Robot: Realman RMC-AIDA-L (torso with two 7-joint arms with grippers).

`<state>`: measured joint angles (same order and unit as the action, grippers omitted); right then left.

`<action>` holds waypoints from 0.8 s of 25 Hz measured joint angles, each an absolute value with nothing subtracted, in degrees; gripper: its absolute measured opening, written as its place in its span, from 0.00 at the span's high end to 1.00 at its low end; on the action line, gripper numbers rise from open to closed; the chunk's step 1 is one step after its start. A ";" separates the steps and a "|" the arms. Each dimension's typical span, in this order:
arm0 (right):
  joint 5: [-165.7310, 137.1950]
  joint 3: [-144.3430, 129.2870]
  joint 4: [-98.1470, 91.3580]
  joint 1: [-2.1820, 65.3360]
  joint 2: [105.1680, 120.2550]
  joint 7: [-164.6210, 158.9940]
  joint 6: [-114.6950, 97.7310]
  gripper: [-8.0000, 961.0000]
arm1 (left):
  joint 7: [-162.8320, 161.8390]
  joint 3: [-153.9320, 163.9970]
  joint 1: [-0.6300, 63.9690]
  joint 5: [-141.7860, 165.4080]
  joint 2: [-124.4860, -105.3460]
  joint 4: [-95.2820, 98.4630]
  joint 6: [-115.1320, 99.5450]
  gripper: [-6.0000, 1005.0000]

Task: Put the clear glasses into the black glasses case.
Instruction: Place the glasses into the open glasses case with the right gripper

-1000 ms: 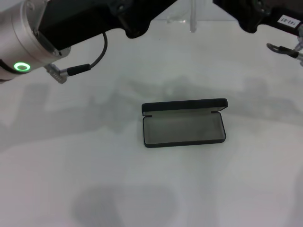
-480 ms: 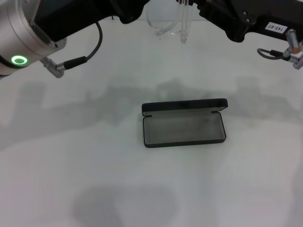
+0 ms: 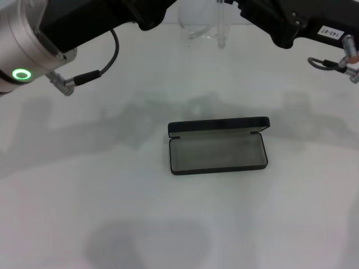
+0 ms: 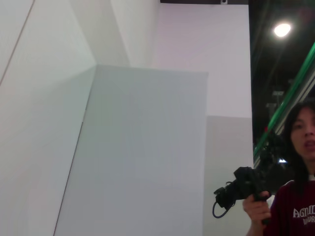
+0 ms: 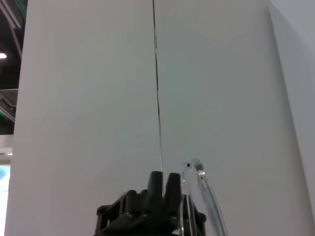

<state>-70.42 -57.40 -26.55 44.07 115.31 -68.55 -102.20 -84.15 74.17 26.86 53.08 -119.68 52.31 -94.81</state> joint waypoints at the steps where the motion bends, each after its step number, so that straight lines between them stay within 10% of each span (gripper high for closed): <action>1: -70.28 -57.22 -26.54 43.88 115.31 -68.47 -102.20 0.95 | -84.17 74.17 26.81 53.08 -119.64 52.30 -95.09 0.91; 15: -73.18 -54.57 -36.76 38.85 113.30 -76.71 -103.48 0.95 | -85.93 60.34 20.27 53.66 -118.34 52.95 -103.96 0.91; 20: -88.10 -56.90 -63.37 33.76 115.00 -93.74 -102.59 0.95 | -87.14 54.14 17.39 53.96 -115.29 52.65 -104.20 0.91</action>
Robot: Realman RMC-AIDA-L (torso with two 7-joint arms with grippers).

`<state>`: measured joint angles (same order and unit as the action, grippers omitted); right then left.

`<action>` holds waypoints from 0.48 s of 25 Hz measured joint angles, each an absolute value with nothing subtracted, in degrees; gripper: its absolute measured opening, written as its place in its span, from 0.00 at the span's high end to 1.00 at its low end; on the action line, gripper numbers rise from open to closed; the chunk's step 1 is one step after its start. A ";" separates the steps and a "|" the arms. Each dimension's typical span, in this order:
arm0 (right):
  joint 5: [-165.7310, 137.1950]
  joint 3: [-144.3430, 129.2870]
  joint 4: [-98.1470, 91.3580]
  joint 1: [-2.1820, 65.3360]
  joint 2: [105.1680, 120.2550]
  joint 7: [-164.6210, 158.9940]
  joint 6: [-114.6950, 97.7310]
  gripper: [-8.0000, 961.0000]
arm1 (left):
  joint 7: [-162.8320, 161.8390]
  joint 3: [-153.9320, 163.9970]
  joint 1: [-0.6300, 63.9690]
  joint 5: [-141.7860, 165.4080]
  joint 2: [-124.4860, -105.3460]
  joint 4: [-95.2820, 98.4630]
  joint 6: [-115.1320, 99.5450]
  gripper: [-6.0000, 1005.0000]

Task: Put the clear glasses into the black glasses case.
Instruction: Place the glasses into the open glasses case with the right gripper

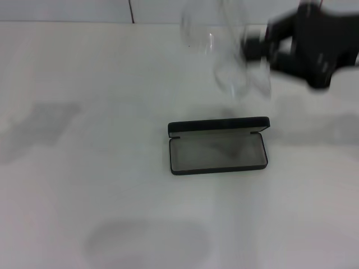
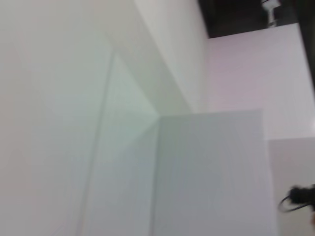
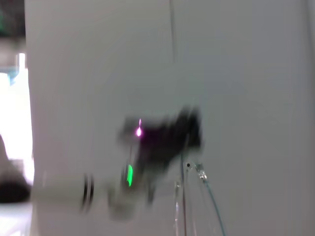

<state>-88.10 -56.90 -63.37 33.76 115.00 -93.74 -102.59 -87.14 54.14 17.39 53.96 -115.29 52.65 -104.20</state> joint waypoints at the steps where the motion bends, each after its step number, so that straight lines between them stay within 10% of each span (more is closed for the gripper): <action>1: -90.84 -57.72 -66.98 33.30 115.22 -96.24 -102.44 0.95 | -87.20 53.61 16.91 54.18 -114.82 52.63 -104.21 0.91; 12: -121.08 -83.31 -85.51 36.80 115.70 -119.66 -93.04 0.95 | -86.64 49.52 14.56 61.63 -111.48 53.09 -105.00 0.91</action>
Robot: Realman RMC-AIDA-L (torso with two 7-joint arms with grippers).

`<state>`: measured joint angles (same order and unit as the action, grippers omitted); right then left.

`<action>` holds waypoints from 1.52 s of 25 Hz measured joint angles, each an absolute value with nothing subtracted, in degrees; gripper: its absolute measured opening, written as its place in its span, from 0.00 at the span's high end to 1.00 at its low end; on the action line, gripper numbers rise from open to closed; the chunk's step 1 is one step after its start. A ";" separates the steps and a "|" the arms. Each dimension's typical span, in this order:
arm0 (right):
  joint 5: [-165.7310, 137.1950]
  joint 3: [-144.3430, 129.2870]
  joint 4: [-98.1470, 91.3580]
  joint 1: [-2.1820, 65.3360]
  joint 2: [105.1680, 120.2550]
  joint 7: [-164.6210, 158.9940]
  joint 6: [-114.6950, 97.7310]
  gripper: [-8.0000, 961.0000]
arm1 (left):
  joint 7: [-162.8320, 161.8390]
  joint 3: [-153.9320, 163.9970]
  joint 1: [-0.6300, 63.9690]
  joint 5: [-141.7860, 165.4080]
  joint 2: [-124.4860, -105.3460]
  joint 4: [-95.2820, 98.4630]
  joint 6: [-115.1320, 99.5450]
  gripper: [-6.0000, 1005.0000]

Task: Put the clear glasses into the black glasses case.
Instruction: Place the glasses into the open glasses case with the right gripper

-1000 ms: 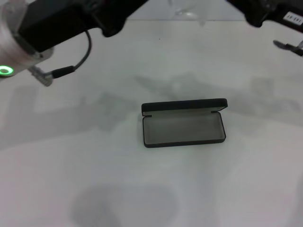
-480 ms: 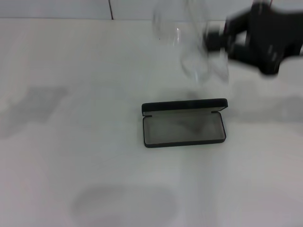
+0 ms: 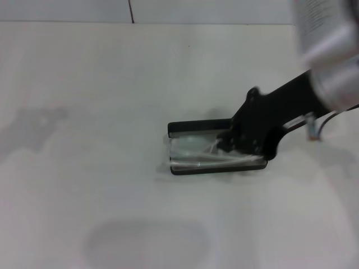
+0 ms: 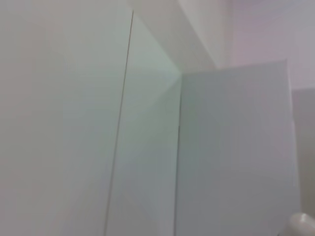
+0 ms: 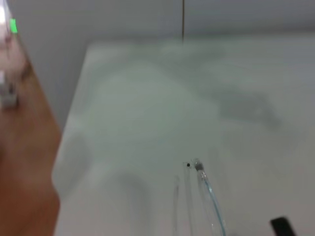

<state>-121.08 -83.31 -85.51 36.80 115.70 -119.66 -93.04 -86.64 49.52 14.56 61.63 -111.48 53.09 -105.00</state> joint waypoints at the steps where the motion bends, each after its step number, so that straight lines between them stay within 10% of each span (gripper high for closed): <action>1: -123.18 -86.54 -85.28 37.87 115.76 -120.80 -91.54 0.95 | -86.65 48.92 14.63 62.22 -111.56 53.09 -105.02 0.91; 38: -150.60 -116.00 -85.82 38.13 116.19 -132.70 -68.43 0.95 | -86.20 43.89 14.32 65.06 -114.59 52.29 -105.02 0.91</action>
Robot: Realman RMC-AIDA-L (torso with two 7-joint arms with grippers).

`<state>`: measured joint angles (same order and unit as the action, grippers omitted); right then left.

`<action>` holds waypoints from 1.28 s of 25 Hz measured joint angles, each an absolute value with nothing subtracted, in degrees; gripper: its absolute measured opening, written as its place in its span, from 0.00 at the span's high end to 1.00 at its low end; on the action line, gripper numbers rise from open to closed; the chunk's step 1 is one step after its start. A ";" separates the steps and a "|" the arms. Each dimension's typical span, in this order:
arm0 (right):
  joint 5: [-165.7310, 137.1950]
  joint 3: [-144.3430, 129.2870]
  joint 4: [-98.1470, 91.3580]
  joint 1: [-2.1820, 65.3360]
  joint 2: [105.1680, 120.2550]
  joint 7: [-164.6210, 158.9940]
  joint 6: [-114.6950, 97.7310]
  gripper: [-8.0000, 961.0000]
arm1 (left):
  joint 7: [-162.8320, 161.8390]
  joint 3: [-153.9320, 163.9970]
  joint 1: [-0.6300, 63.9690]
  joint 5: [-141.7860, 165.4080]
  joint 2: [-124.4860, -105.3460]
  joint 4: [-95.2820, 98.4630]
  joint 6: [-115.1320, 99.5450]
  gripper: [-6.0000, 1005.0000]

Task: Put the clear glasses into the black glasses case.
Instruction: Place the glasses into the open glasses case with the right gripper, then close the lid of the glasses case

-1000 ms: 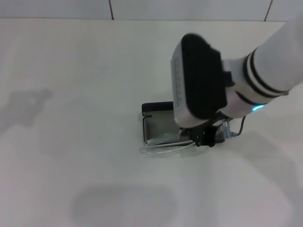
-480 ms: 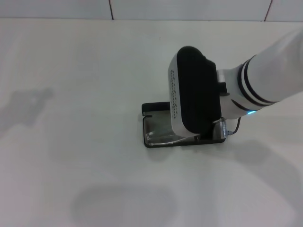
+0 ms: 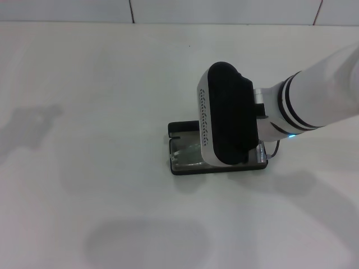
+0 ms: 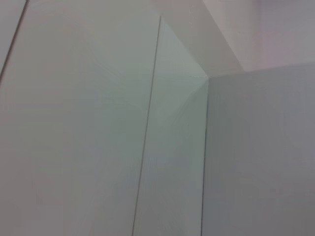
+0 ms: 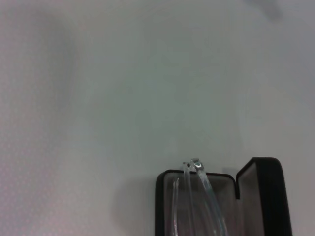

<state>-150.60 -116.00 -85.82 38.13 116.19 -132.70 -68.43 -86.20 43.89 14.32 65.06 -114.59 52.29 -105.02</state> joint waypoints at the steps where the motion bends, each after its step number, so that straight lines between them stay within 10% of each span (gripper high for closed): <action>1: -150.81 -116.09 -85.76 38.04 116.19 -132.69 -68.10 0.95 | -86.20 43.76 14.27 65.03 -114.67 52.29 -105.03 0.91; 32: -151.88 -117.36 -87.13 36.91 116.19 -133.24 -68.78 0.83 | -86.32 43.68 13.62 64.94 -115.05 52.30 -105.12 0.91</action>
